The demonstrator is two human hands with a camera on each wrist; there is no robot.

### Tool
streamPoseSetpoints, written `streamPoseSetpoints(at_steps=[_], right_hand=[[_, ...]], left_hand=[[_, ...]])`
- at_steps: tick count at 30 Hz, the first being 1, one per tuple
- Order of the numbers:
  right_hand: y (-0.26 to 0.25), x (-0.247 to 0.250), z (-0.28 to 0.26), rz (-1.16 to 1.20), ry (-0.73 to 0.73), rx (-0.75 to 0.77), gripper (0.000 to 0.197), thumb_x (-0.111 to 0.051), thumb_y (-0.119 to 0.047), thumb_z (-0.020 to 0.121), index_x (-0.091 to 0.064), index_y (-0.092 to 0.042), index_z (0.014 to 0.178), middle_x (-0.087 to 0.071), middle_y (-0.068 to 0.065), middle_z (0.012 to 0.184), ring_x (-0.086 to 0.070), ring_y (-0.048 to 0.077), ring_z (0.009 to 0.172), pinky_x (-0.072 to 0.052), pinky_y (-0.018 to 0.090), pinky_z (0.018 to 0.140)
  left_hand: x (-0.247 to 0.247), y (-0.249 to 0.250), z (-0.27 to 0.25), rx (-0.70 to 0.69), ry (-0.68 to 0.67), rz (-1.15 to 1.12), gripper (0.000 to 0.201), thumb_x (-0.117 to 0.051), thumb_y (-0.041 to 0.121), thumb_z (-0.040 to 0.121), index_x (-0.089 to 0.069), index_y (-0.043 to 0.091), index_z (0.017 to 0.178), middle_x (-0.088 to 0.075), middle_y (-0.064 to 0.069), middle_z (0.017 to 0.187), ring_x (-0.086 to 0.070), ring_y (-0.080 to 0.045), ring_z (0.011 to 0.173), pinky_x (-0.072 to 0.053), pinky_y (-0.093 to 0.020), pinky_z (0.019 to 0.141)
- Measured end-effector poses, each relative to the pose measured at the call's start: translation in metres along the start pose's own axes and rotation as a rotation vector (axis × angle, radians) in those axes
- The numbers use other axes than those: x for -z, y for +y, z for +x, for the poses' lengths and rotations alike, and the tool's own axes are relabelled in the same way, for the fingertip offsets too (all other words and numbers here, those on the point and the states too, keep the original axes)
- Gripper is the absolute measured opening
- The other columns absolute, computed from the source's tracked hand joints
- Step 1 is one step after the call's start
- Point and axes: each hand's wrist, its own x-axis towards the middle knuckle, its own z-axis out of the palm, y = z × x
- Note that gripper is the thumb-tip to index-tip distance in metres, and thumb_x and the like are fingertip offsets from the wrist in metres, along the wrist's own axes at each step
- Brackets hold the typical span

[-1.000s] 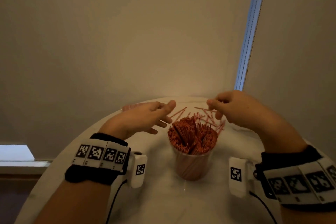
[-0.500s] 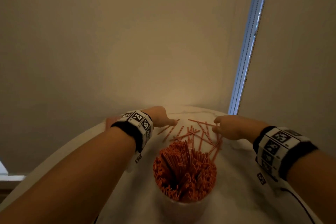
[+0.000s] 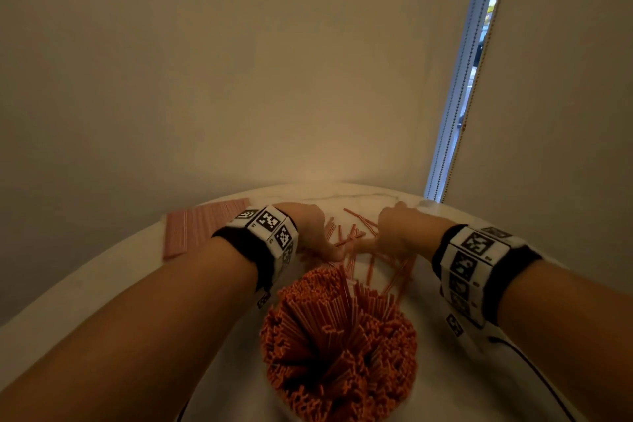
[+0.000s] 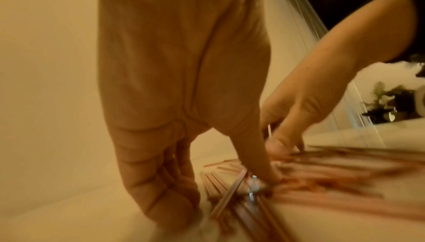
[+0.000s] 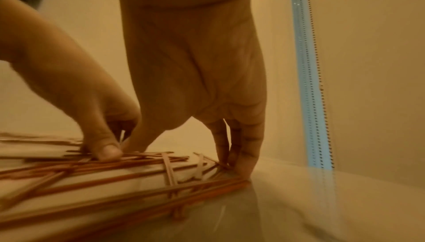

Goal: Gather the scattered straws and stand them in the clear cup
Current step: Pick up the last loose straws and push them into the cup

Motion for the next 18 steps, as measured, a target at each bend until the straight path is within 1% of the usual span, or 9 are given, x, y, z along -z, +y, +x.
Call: streamPoseSetpoints(at_steps=[2,3,6,9,11,13,14,16,18], right_hand=[[-0.008,-0.005,-0.007,0.075,0.031,0.057,0.069,-0.063,-0.082,0.068,-0.063,-0.015,0.088,-0.063,-0.002,0.089,-0.057,0.018,0.085,-0.045,0.03,0.073],[-0.012,-0.006,-0.01,0.102,0.024,0.077,0.054,-0.068,-0.072,0.074,-0.063,-0.018,0.079,-0.063,-0.005,0.076,-0.058,0.014,0.073,-0.044,0.027,0.064],[-0.024,-0.004,-0.026,0.063,0.004,0.101,0.036,-0.066,-0.043,0.088,-0.059,-0.018,0.062,-0.06,-0.004,0.06,-0.053,0.011,0.055,-0.04,0.023,0.05],[-0.033,-0.004,-0.046,-0.035,0.02,0.134,0.038,-0.058,-0.017,0.095,-0.044,-0.012,0.06,-0.045,0.0,0.062,-0.04,0.013,0.052,-0.03,0.023,0.044],[-0.036,-0.006,-0.059,-0.055,0.022,0.16,0.034,-0.049,-0.006,0.097,-0.047,-0.008,0.063,-0.042,0.0,0.064,-0.04,0.015,0.054,-0.031,0.024,0.048],[-0.035,-0.008,-0.077,-0.03,0.05,0.178,0.023,-0.046,-0.006,0.099,-0.062,0.002,0.086,-0.05,0.002,0.073,-0.05,0.022,0.068,-0.036,0.026,0.061],[-0.033,-0.01,-0.086,-0.015,0.064,0.198,0.022,-0.047,-0.009,0.1,-0.065,0.003,0.1,-0.058,0.006,0.084,-0.056,0.026,0.079,-0.038,0.026,0.068],[-0.028,-0.016,-0.103,0.036,0.095,0.228,0.025,-0.053,-0.016,0.099,-0.066,0.0,0.114,-0.067,0.013,0.11,-0.062,0.03,0.1,-0.042,0.027,0.078],[-0.026,-0.022,-0.118,0.072,0.115,0.244,0.028,-0.06,-0.021,0.096,-0.066,-0.003,0.116,-0.066,0.014,0.119,-0.062,0.031,0.108,-0.046,0.032,0.089]], left_hand=[[0.007,0.002,-0.012,-0.033,-0.029,0.053,0.057,-0.074,0.065,0.082,-0.074,0.011,0.1,-0.073,-0.001,0.093,-0.063,-0.019,0.078,-0.048,-0.029,0.07],[0.009,0.002,-0.02,-0.038,-0.042,0.072,0.053,-0.074,0.059,0.085,-0.076,0.011,0.105,-0.075,-0.002,0.098,-0.066,-0.02,0.082,-0.052,-0.029,0.074],[0.009,0.0,-0.043,-0.038,-0.057,0.08,0.037,-0.071,0.042,0.094,-0.076,0.012,0.115,-0.077,-0.003,0.11,-0.072,-0.022,0.097,-0.058,-0.034,0.088],[-0.001,-0.005,-0.071,-0.046,-0.022,0.085,0.022,-0.056,0.019,0.102,-0.073,0.005,0.101,-0.073,-0.007,0.096,-0.064,-0.025,0.083,-0.055,-0.033,0.076],[-0.011,-0.011,-0.092,-0.046,0.035,0.084,0.018,-0.051,0.01,0.103,-0.063,0.006,0.091,-0.064,-0.009,0.083,-0.054,-0.025,0.077,-0.05,-0.028,0.072],[-0.018,-0.017,-0.116,-0.024,0.054,0.076,0.008,-0.062,0.011,0.099,-0.068,0.007,0.1,-0.068,-0.011,0.088,-0.062,-0.024,0.078,-0.056,-0.021,0.075],[-0.023,-0.019,-0.126,-0.022,0.029,0.073,0.013,-0.069,0.012,0.095,-0.071,0.003,0.104,-0.071,-0.013,0.094,-0.068,-0.026,0.085,-0.059,-0.026,0.081],[-0.033,-0.021,-0.144,-0.017,-0.004,0.04,0.027,-0.075,0.015,0.09,-0.072,0.001,0.113,-0.073,-0.014,0.109,-0.069,-0.031,0.103,-0.058,-0.038,0.09],[-0.04,-0.022,-0.162,0.018,0.034,-0.033,0.032,-0.075,0.022,0.089,-0.07,0.003,0.115,-0.073,-0.012,0.114,-0.069,-0.03,0.104,-0.057,-0.035,0.086]])
